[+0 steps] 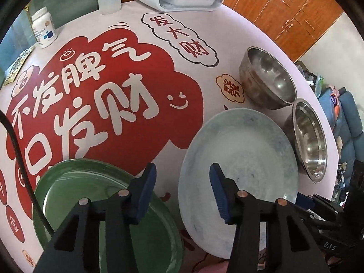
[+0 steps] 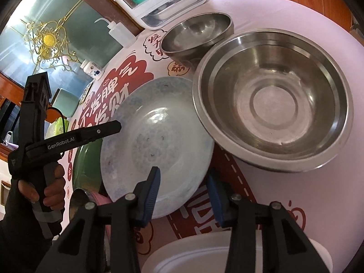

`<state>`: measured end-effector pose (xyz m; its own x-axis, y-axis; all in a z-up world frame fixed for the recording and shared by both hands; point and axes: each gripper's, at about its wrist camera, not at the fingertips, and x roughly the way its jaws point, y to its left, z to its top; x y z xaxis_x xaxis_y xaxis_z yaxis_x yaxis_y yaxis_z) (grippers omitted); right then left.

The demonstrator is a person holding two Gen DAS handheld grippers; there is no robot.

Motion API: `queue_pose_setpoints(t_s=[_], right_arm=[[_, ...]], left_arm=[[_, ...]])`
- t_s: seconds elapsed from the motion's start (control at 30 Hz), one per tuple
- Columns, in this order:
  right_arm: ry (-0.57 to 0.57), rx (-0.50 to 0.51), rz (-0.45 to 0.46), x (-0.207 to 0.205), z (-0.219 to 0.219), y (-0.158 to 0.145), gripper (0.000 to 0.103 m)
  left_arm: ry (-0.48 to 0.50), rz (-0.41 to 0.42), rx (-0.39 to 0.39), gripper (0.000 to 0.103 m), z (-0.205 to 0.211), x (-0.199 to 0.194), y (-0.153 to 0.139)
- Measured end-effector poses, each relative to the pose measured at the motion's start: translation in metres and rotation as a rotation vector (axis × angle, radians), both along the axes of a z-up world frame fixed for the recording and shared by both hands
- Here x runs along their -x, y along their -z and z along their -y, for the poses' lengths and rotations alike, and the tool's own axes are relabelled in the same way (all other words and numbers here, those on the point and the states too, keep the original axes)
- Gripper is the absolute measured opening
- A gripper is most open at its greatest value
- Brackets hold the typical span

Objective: Organize plates and bowls

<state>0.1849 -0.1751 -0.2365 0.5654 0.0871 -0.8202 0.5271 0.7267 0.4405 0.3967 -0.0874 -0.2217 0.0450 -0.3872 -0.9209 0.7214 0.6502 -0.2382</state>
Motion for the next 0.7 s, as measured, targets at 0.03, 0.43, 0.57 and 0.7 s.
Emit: queue_pose_setpoints(t_s=[0.03, 0.43, 0.57, 0.7], right_arm=[[-0.001, 0.001, -0.002, 0.000, 0.000, 0.000, 0.040], [0.015, 0.002, -0.012, 0.003, 0.005, 0.003, 0.026], [0.013, 0.004, -0.018, 0.004, 0.006, 0.003, 0.023], [0.017, 0.007, -0.024, 0.005, 0.007, 0.003, 0.019]], left_arm=[[0.001, -0.002, -0.002, 0.042, 0.000, 0.000, 0.001], [0.026, -0.012, -0.040, 0.030, 0.010, 0.006, 0.014], [0.044, -0.010, -0.049, 0.028, 0.012, 0.012, 0.015], [0.036, -0.010, -0.053, 0.027, 0.013, 0.014, 0.015]])
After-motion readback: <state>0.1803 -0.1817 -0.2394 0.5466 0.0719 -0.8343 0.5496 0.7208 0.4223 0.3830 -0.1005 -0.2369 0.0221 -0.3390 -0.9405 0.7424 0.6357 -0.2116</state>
